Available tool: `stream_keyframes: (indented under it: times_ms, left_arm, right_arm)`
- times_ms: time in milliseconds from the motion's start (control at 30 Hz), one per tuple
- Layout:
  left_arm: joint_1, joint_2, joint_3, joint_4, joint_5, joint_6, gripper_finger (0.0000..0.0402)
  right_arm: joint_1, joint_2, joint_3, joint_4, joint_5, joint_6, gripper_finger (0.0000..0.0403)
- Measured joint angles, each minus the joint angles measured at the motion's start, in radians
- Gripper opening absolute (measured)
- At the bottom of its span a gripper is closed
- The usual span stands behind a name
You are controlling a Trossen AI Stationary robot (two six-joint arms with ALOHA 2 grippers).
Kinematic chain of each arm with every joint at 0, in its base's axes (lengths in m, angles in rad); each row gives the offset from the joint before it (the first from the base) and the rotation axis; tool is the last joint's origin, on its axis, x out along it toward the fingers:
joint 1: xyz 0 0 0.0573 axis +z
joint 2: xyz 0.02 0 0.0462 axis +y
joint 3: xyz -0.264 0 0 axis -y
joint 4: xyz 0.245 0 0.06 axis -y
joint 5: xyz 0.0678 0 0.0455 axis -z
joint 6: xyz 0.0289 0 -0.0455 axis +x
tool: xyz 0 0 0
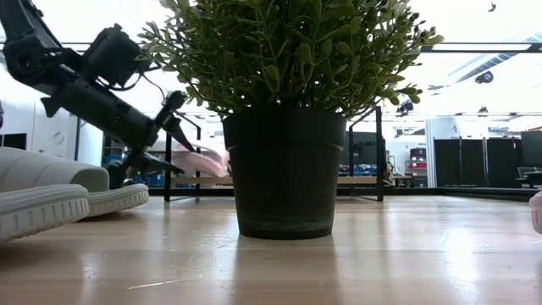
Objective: Pick and place slides into the shelf
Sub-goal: Put the top pink slides on the shelf, then put the pink slide on the shelf
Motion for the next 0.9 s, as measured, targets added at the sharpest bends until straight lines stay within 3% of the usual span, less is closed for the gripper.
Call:
stream_keyframes:
  times_ms: [367, 900]
  left_arm:
    - [0.0, -0.111, -0.001, -0.092, 0.01, 0.071, 0.0163]
    - [0.0, -0.115, -0.001, -0.09, 0.083, 0.119, 0.0164]
  right_arm:
    - [0.012, 0.0, 0.0, 0.0, 0.0, 0.002, 0.0151]
    - [0.074, 0.0, 0.0, 0.0, 0.0, 0.022, 0.0151]
